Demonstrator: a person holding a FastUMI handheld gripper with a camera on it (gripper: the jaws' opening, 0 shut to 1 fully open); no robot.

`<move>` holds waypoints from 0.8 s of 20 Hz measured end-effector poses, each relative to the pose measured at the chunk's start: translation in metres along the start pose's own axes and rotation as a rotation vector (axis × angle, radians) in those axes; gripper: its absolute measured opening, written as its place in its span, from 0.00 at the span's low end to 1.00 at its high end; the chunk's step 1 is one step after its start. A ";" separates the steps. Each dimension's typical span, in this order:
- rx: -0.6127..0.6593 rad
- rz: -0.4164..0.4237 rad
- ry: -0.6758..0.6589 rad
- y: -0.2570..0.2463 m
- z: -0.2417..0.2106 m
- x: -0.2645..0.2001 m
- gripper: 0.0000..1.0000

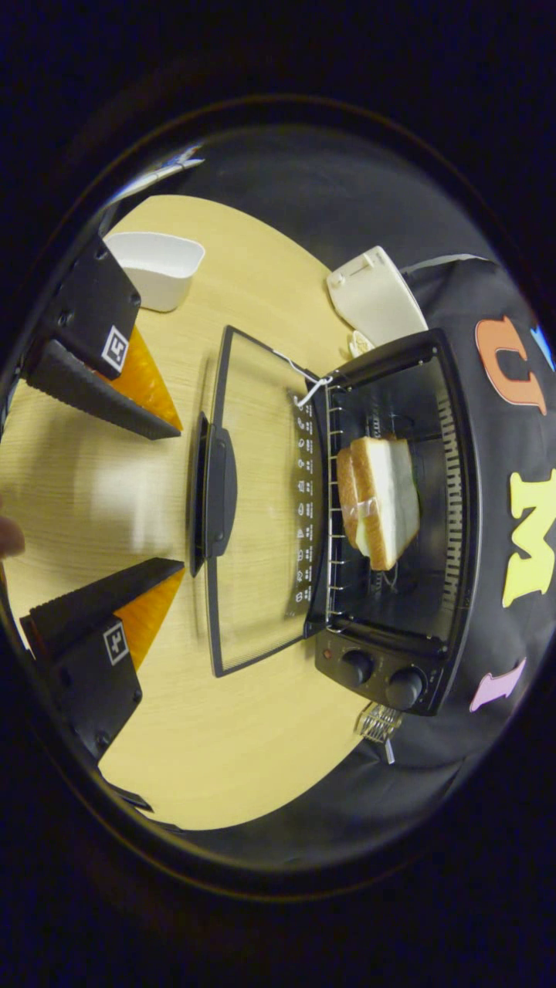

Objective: Open the toaster oven, put the food inside, and close the toaster oven door.

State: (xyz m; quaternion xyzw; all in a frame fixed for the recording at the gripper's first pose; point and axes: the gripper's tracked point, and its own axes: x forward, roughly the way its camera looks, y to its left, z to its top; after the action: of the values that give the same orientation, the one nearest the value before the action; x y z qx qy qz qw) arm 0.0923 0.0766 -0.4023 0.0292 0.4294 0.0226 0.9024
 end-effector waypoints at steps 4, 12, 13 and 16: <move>-0.004 -0.048 -0.035 -0.001 0.003 0.005 1.00; 0.003 -0.064 -0.087 -0.003 0.026 -0.012 1.00; 0.004 -0.070 -0.104 -0.004 0.031 -0.020 1.00; 0.004 -0.064 -0.145 -0.003 0.046 -0.038 1.00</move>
State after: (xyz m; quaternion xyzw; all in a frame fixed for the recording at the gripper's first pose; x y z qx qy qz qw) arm 0.1038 0.0693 -0.3440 0.0187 0.3638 -0.0093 0.9312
